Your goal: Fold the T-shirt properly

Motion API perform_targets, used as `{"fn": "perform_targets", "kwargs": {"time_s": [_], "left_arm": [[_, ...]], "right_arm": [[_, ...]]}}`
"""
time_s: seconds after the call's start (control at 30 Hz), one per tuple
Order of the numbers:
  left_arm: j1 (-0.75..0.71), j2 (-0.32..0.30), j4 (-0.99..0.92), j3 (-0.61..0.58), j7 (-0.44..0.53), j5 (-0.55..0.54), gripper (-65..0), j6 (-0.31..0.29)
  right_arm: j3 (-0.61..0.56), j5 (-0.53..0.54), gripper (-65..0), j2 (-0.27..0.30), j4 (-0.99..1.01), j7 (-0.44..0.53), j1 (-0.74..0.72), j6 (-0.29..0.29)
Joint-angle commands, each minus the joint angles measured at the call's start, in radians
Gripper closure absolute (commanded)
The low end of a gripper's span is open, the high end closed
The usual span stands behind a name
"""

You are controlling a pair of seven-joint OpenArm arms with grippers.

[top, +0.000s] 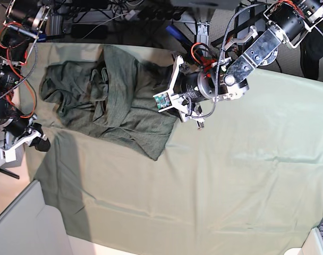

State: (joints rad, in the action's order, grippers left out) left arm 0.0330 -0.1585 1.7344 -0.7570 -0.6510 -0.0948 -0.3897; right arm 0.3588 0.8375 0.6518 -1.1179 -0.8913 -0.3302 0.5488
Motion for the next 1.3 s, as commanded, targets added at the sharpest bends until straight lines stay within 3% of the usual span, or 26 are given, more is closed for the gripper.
{"fn": "perform_targets", "kwargs": {"time_s": [0.0,0.13,0.27,0.33,0.5,0.6,0.8,0.97,1.07,1.17,1.27], "left_arm": [[0.014,0.003,0.019,0.002,0.027,-0.007,-37.3,0.0],[0.014,-0.01,0.025,0.002,0.026,-0.006,-37.3,0.0],[0.014,-0.01,0.026,0.015,0.026,-0.007,-37.3,0.0],[0.014,-0.011,0.026,0.022,0.026,-0.007,-37.3,0.0],[0.014,-0.01,0.025,0.026,0.026,-0.007,-37.3,0.0],[0.014,-0.01,0.025,0.026,0.027,-0.023,-37.3,0.0],[0.014,-0.011,0.025,0.026,0.026,-0.014,-37.3,-0.003],[0.014,-0.01,0.025,0.026,0.027,-0.013,-37.3,-0.004],[0.014,-0.01,0.025,0.026,0.027,-0.013,-37.3,-0.004],[0.014,-0.01,0.025,0.026,0.035,-0.013,-37.3,-0.003],[0.014,-0.008,0.025,0.026,0.059,-0.013,-37.3,-0.003]], "right_arm": [[0.008,0.014,0.0,0.033,0.002,0.024,-0.024,0.016],[0.008,-0.001,0.0,0.062,0.086,0.033,-0.024,0.016],[0.008,-0.092,-23.9,0.086,0.203,0.135,-0.024,0.015],[0.008,-0.152,-32.1,0.097,0.261,0.2,-0.023,0.015],[0.008,-0.242,-32.5,0.113,0.323,0.27,-0.023,0.015],[0.008,-0.232,-32.5,0.123,0.322,0.202,-0.024,0.015],[0.008,-0.077,-32.6,0.14,0.322,-0.026,-0.021,0.018],[0.008,0.09,-32.6,0.151,0.322,-0.153,0.002,0.041],[0.007,0.144,-32.7,0.148,0.322,-0.19,0.037,0.05],[0.007,0.151,-37.7,0.148,0.322,-0.188,0.079,0.051],[0.007,0.15,-38.2,0.147,0.322,-0.156,0.108,0.05]]}}
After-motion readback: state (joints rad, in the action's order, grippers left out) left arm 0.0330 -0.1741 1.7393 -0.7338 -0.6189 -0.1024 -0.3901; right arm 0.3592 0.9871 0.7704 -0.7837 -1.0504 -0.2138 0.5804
